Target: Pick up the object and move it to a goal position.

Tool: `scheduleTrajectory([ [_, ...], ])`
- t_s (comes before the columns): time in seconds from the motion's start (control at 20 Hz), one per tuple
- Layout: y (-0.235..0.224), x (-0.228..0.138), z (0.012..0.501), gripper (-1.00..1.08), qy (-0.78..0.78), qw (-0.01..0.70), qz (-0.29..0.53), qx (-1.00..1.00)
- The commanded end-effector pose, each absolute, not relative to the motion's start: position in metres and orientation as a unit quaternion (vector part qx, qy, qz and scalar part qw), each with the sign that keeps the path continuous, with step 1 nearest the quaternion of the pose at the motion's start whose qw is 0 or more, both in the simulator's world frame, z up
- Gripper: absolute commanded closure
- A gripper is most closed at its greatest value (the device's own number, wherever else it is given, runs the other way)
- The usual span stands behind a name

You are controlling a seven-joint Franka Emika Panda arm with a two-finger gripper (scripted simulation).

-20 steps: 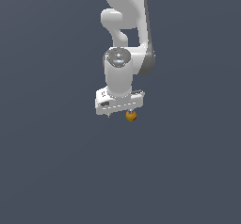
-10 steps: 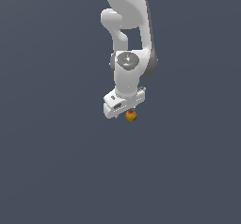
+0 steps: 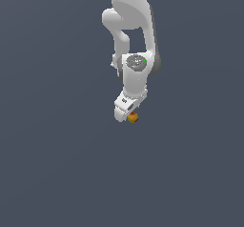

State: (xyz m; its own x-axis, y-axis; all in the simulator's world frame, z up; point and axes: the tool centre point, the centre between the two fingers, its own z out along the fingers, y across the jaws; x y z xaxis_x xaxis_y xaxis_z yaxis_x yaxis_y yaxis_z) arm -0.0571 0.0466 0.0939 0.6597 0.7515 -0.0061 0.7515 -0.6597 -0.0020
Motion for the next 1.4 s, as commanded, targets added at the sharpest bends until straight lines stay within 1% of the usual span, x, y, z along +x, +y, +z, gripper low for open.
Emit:
scheduleTrajectory([
  [0.0,0.051,-0.061,0.091,-0.92,0.438,0.0,-0.002,0.899],
  [0.35,0.058,-0.068,0.085,-0.92,0.474,0.0,0.0,0.88],
  [0.7,0.058,-0.068,0.082,-0.92,0.476,0.0,0.0,0.88],
  [1.15,0.059,-0.07,0.045,-0.92,0.478,0.0,0.0,0.878],
  [1.35,0.059,-0.069,0.036,-0.92,0.478,0.0,0.0,0.878],
])
